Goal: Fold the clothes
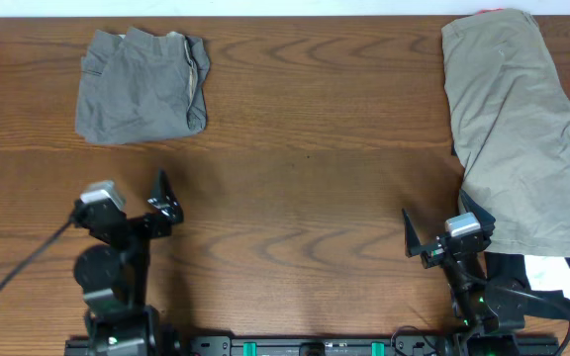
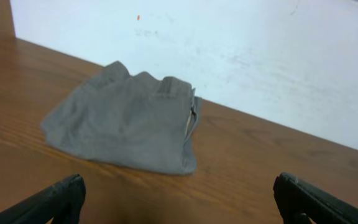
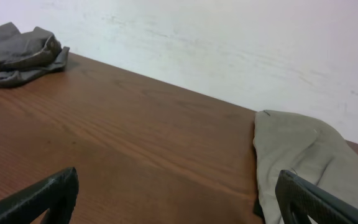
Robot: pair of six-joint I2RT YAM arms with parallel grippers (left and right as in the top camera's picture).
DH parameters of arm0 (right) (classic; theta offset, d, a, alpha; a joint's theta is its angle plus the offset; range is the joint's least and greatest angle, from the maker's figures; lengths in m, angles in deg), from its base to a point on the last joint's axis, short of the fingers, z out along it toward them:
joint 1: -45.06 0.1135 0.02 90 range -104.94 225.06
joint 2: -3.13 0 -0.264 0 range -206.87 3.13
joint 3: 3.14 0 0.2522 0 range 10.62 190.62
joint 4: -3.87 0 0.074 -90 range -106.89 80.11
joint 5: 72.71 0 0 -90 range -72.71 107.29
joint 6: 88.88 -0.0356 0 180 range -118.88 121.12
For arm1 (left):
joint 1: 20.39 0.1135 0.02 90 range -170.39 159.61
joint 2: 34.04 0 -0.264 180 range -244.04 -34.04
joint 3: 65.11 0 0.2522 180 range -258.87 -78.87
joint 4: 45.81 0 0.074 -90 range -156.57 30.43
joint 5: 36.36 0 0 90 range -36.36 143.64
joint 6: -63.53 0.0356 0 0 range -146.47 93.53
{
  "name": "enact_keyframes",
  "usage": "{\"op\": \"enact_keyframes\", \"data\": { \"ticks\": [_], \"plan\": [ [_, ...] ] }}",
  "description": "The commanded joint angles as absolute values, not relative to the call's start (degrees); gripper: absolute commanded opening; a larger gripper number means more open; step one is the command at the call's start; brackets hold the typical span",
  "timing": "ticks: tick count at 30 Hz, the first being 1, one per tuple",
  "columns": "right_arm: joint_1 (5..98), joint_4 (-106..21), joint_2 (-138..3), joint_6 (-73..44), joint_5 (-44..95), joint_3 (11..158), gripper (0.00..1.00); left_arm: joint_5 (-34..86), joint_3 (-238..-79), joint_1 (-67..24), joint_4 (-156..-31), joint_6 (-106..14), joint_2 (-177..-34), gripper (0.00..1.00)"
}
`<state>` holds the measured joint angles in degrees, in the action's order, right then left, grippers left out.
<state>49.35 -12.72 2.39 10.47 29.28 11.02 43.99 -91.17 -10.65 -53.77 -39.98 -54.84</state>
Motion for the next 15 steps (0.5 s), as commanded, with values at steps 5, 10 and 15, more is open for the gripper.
{"op": "enact_keyframes", "data": {
  "ticks": [5,10,15],
  "plan": [
    [49.02,-12.98,2.74,10.62,29.52,10.93,0.99,57.89,-82.78,-14.46,-51.08,-40.33,-46.07,0.98],
    [49.02,-12.98,2.74,10.62,29.52,10.93,0.99,58.7,-80.83,-14.48,-52.22,-40.31,-41.15,0.98],
    [49.02,-12.98,2.74,10.62,29.52,10.93,0.99,58.66,-79.1,-14.65,-55.67,-40.57,-36.61,0.98]
  ]
}}
